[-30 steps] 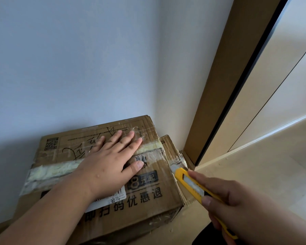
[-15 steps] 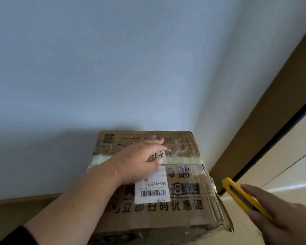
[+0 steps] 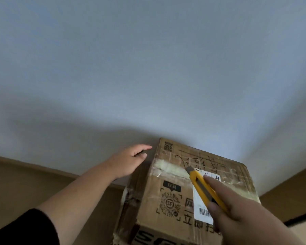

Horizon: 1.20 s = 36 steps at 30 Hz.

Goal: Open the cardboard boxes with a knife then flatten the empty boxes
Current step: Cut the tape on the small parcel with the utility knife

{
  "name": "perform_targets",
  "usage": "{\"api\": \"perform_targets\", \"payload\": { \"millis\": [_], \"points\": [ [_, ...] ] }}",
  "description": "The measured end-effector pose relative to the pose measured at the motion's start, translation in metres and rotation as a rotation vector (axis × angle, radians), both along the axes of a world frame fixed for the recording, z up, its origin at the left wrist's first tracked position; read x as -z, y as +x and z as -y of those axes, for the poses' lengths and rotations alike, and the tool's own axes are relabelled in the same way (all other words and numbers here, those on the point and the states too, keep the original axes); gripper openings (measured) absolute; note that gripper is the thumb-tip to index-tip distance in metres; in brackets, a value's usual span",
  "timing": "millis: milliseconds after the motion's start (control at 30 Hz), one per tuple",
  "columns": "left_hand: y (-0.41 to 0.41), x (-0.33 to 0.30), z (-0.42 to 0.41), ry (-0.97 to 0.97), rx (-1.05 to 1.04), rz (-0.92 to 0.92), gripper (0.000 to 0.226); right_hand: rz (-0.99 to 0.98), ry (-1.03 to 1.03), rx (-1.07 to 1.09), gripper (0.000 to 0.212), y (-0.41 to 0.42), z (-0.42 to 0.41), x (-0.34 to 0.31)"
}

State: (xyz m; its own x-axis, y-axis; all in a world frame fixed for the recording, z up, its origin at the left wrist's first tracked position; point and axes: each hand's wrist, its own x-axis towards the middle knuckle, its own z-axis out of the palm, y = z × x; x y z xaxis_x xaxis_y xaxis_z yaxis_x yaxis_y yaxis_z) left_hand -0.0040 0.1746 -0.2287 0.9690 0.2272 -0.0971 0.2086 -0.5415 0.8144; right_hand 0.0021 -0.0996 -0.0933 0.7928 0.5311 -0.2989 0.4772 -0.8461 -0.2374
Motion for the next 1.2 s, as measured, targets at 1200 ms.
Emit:
{"api": "perform_targets", "payload": {
  "millis": [1200],
  "points": [
    [0.09,0.047,0.023,-0.776,-0.113,0.269,0.051,-0.152,-0.066,0.017,0.035,0.001,-0.107,0.02]
  ]
}}
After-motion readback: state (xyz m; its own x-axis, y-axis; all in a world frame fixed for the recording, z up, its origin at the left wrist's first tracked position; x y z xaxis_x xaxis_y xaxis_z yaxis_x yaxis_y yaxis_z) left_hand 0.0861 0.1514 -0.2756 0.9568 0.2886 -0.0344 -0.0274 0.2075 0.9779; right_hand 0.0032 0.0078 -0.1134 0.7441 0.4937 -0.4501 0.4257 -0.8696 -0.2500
